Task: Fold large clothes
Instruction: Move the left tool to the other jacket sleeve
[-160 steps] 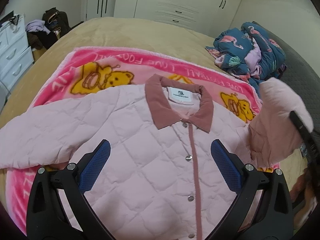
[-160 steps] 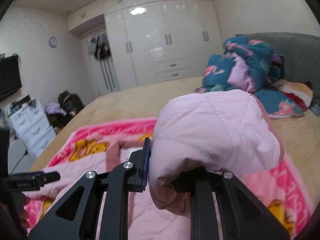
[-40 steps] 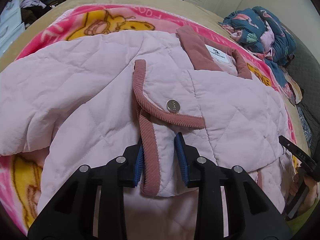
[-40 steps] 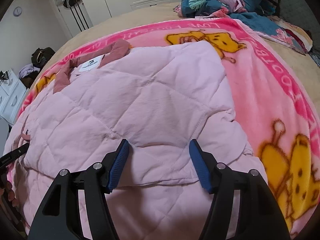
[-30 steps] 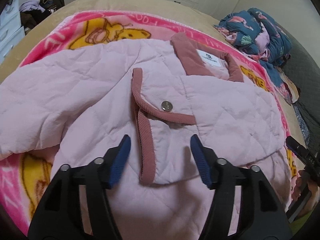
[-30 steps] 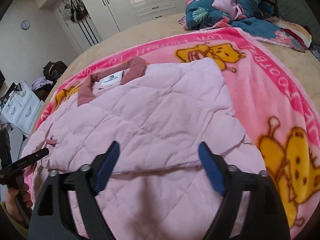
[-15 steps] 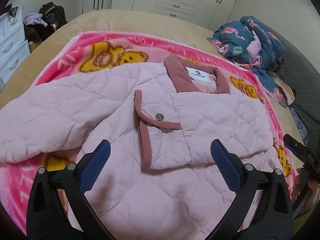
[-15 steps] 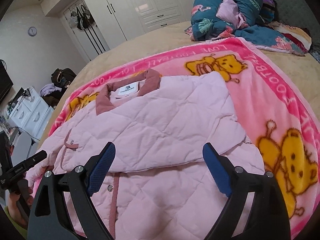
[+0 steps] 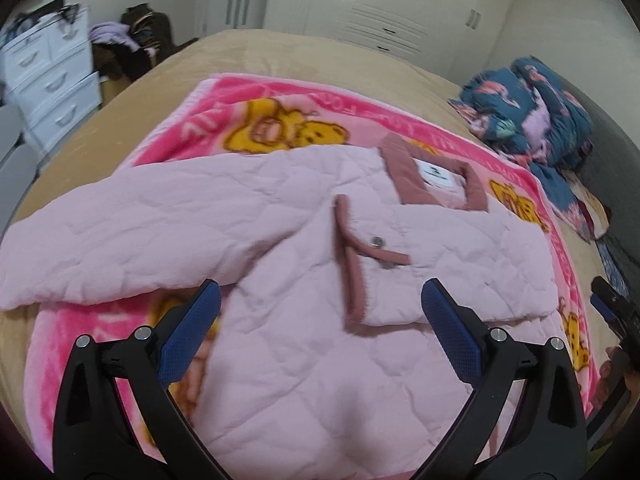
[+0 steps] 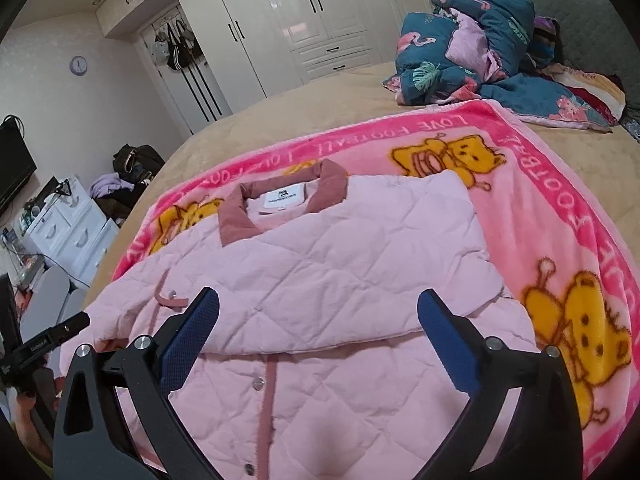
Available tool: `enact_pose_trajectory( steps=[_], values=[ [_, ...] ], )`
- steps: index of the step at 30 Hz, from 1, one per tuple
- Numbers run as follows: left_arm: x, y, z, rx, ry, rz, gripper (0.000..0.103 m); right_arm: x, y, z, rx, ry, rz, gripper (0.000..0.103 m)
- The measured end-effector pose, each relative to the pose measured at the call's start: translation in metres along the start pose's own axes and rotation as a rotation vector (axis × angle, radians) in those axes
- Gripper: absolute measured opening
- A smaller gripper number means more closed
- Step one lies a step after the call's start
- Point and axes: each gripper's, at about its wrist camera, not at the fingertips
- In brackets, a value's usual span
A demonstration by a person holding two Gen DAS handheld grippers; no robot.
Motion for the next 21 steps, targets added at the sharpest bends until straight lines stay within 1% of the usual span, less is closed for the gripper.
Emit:
enact_pose_trajectory(
  steps=[5,15,21],
  values=[
    [-0.033,-0.001,0.010,0.017,0.085,0.033,0.094,-0.021,-0.001,-0.005,-0.013,0.026,0.029,0.099],
    [-0.088,-0.005,0.029,0.049,0.174,0.093,0.094,-0.084,-0.013,-0.015,-0.043,0.106,0.125,0.099],
    [-0.117,-0.009,0.031,0.041,0.219,0.124,0.094,-0.128,-0.025,-0.023,-0.060,0.152,0.193,0.099]
  ],
)
Point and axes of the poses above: each gripper's, at about its wrist camera, not at the fingertips, and z roughly against the way its jaws point, x to its right, y to its top, and after that the axes turned 13 degrees about x, right-handed
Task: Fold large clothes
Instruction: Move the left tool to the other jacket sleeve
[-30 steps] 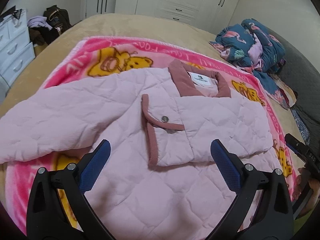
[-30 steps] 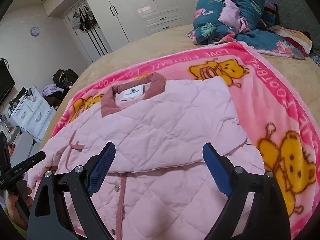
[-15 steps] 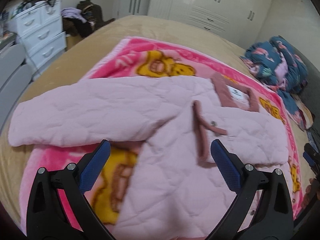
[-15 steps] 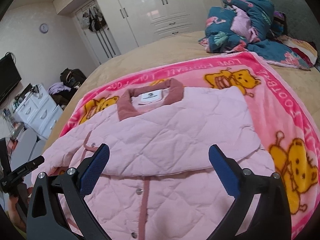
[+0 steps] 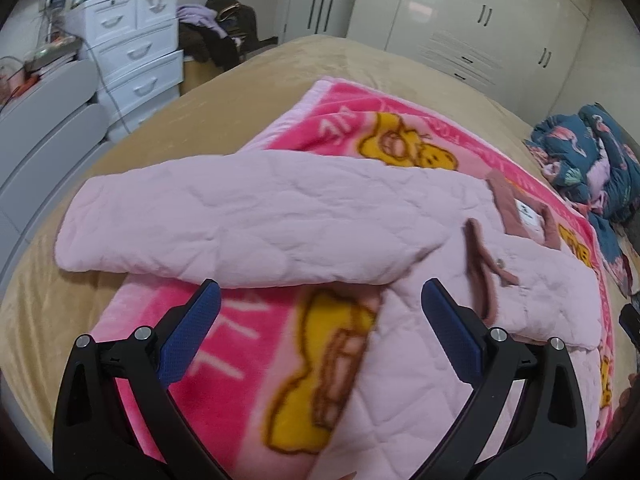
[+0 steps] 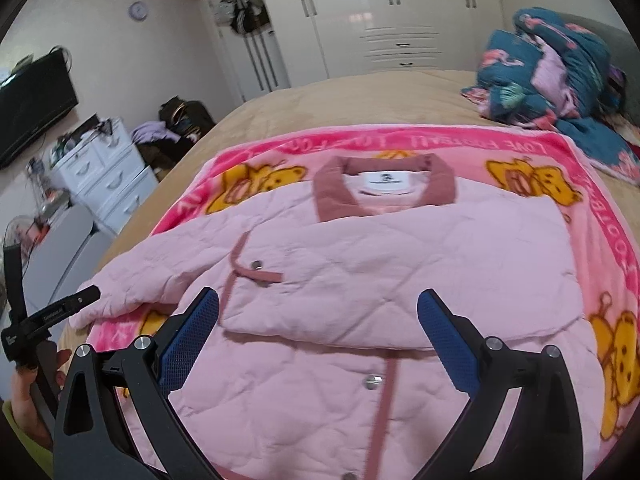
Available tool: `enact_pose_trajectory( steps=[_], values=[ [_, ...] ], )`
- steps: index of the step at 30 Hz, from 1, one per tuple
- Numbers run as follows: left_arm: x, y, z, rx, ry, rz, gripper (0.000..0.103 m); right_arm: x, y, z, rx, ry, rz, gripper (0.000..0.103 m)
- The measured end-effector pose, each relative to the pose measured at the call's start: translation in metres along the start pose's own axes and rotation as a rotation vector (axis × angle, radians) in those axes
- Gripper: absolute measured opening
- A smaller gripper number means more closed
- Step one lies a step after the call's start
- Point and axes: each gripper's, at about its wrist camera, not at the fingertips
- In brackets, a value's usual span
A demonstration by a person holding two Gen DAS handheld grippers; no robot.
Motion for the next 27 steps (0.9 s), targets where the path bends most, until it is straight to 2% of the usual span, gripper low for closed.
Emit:
enact_pose_trajectory(
  steps=[8,16,27],
  values=[
    [-0.035,-0.002,-0.009,-0.009,0.055,0.059,0.094,-0.058,-0.004,-0.025,-0.027,0.063,0.067,0.099],
    [-0.075,-0.001,-0.017,-0.013,0.095,0.169,0.094,-0.110,-0.007,-0.052,-0.051,0.140,0.104,0.099],
    [-0.131,-0.006,-0.030,-0.041,0.165,0.292,0.094,-0.166,-0.018,-0.086,-0.088,0.212,0.158,0.099]
  ],
)
Point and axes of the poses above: each gripper's, at about its wrist camera, not at the fingertips, and z roughly against the way its jaws point, x to its right, y to its top, and after that the axes turned 13 degrees about x, right-handed
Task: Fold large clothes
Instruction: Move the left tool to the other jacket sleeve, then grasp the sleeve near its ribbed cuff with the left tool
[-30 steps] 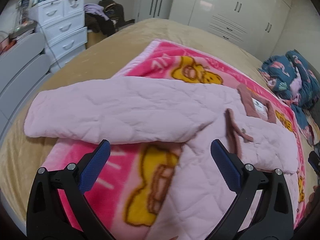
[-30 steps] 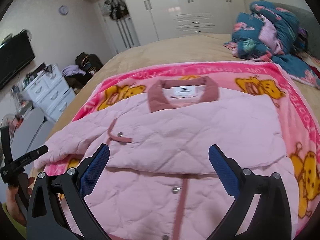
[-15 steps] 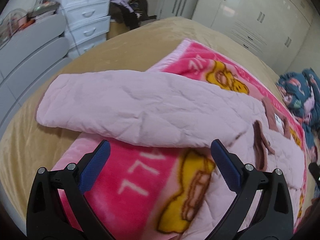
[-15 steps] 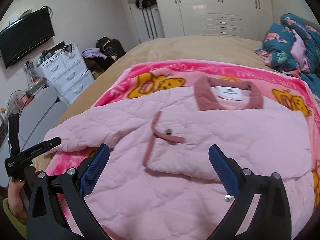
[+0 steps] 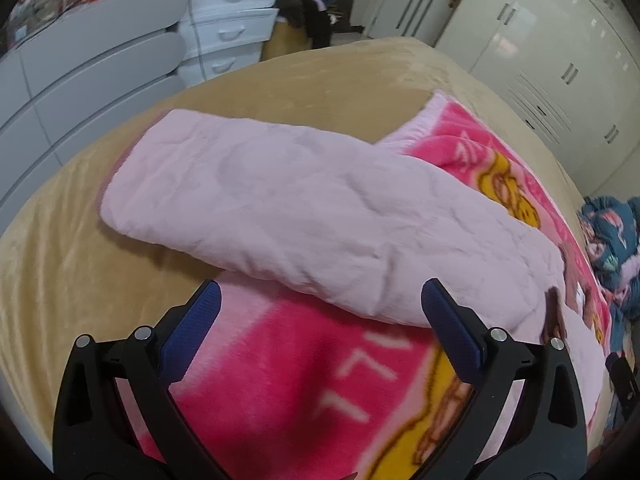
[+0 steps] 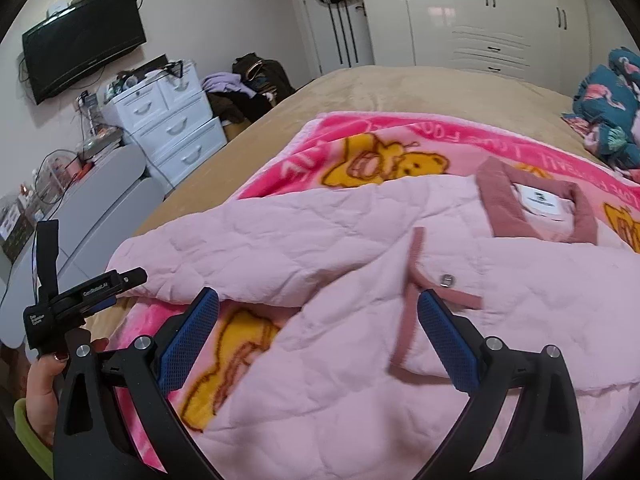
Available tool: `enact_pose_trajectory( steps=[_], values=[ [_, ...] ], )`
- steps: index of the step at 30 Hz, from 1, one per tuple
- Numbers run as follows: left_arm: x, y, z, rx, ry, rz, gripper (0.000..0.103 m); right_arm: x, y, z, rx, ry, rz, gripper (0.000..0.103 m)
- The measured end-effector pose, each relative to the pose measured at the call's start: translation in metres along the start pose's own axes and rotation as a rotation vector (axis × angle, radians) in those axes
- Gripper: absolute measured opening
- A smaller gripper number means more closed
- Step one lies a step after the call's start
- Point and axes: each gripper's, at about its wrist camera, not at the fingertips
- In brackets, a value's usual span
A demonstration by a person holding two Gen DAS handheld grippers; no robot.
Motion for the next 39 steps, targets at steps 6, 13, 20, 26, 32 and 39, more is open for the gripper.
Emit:
enact_pose_trajectory(
  steps=[6,13,20,26,32,39],
  values=[
    [-0.022,0.005,-0.015,-0.019,0.039,0.059,0.094,-0.025,-0.006,-0.024,-0.037,0.038,0.031,0.099],
    [-0.043,0.003,-0.036,-0.056,0.038,0.152,0.094,-0.031,-0.023,-0.034,-0.062,0.070,0.031,0.099],
    [-0.063,0.006,-0.054,-0.028,-0.005,0.284,0.094,-0.003,-0.040,-0.029,-0.080,0.035,-0.036,0.099],
    [-0.071,0.014,-0.066,0.001,0.000,0.318,0.094,0.028,-0.046,-0.012,-0.060,-0.017,-0.080,0.099],
    [-0.064,0.026,-0.062,0.055,0.044,0.254,0.057,0.062,-0.051,0.010,-0.041,-0.074,-0.123,0.099],
    [-0.051,0.048,-0.024,0.176,-0.038,0.221,0.025,0.088,-0.053,0.038,-0.008,-0.109,-0.189,0.099]
  ],
)
Point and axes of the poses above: each gripper's, at about its wrist camera, not at the fingertips, and z roughly against the way its jaws point, x to its right, y to its top, and after that the axes turned 13 degrees about x, right-handed
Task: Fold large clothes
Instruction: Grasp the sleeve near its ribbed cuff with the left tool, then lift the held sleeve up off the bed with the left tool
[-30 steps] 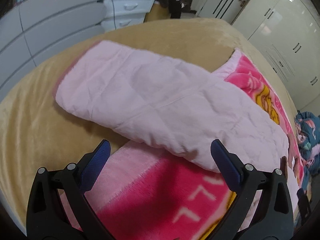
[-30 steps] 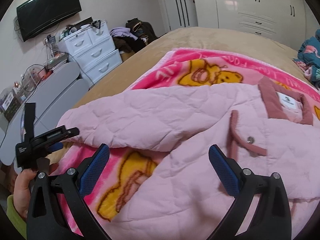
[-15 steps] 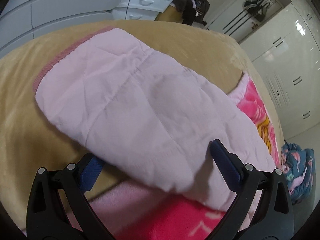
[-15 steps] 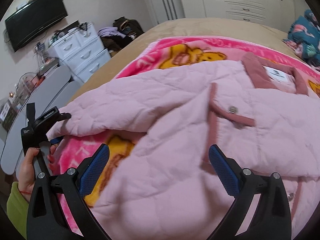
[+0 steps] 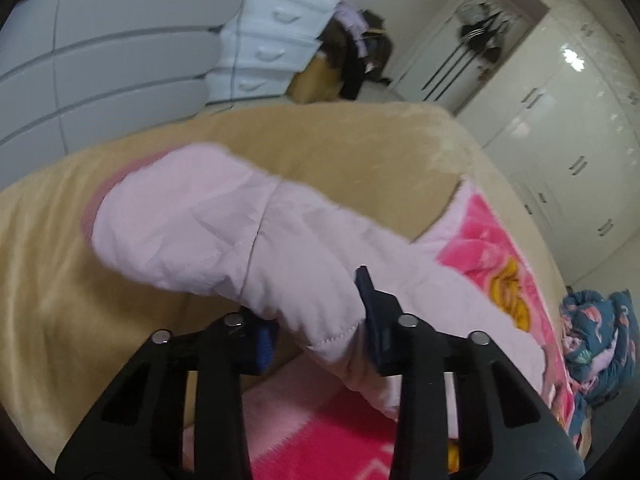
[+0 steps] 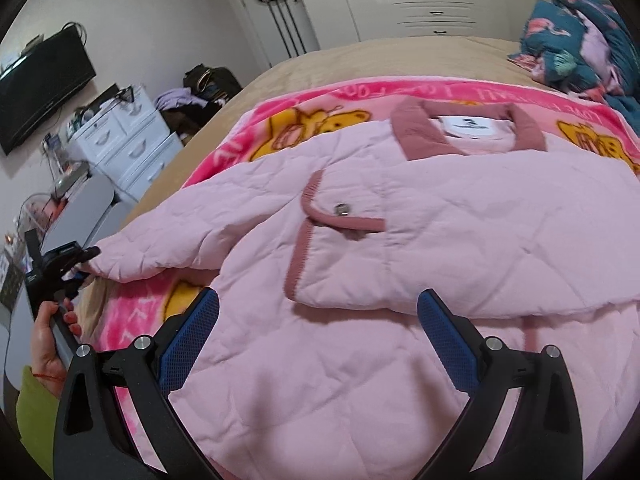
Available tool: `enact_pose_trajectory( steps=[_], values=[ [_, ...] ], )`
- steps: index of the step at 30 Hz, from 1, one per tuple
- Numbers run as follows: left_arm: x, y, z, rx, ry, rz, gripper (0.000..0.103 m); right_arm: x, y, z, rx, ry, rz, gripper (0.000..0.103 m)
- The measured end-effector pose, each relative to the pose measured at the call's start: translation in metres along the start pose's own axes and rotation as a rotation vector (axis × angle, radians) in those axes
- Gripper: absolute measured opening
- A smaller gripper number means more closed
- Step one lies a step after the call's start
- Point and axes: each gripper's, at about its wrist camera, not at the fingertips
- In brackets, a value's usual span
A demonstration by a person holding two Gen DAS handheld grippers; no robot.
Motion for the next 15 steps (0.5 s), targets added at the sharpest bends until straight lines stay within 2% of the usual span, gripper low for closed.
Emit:
enact_pose_trajectory(
  steps=[8,15],
  values=[
    [0.053,0.018,0.060,0.134,-0.169,-0.066,0.017,0.028,0.002,0.038,0.018,-0.034,-0.026,0.099],
    [0.111,0.023,0.102,0.171,-0.271,-0.148,0.012,0.054,0.013,0.080,0.071,-0.064,-0.050,0.099]
  ],
)
Point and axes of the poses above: each gripper's, at about its wrist camera, not at the fingertips, and z roughly against the way its jaws point, x to its right, y to its top, and after that the axes turned 13 degrees about x, right-handed
